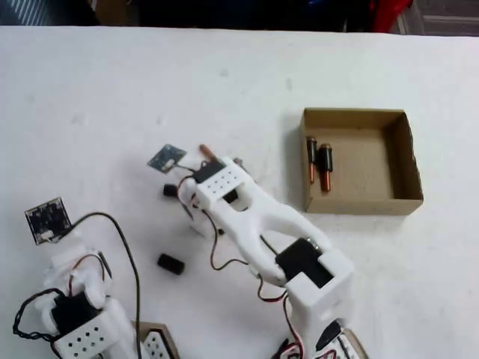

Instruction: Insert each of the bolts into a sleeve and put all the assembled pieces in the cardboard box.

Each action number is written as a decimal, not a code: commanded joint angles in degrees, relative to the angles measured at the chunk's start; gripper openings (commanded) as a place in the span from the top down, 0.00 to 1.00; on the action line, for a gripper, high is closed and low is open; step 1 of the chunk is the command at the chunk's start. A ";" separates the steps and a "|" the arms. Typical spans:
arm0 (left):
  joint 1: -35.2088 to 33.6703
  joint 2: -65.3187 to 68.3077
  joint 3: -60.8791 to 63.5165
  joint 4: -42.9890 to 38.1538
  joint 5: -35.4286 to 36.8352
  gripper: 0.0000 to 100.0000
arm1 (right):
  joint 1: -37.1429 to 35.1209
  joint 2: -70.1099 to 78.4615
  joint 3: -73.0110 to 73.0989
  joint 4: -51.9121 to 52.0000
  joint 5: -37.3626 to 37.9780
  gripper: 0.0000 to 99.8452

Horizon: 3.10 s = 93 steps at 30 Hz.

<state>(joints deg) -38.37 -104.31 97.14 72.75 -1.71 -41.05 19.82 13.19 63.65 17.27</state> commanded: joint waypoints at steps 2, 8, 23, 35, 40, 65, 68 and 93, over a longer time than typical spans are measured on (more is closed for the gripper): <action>-0.66 -0.48 -0.18 0.79 -0.53 0.98 | 0.13 0.75 -1.85 0.13 0.53 0.92; -0.57 -0.48 -0.18 0.79 -0.53 0.98 | 0.22 0.40 -1.93 0.13 0.70 0.97; -0.40 -0.48 -0.18 -3.87 -0.53 0.98 | 3.65 -25.27 -6.68 12.35 0.88 0.98; -0.31 -0.48 -0.18 -4.57 -0.53 0.98 | 17.71 -54.46 -6.24 20.53 0.88 0.98; -0.22 -0.48 -0.18 -4.04 -0.44 0.98 | 20.44 -63.69 -6.15 25.71 0.88 0.98; 18.77 -0.48 -0.18 0.97 -0.44 0.98 | 20.44 -110.02 37.01 8.40 0.70 0.98; 18.77 -0.48 -0.18 0.35 -0.44 0.98 | 20.44 -112.66 40.70 5.23 0.53 0.98; 27.03 -0.48 -0.18 -1.85 -0.53 0.98 | 25.36 -122.86 69.63 -20.88 -8.44 0.98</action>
<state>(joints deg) -14.90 -104.31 97.14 72.48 -1.71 -16.35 -102.46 81.67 46.77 9.80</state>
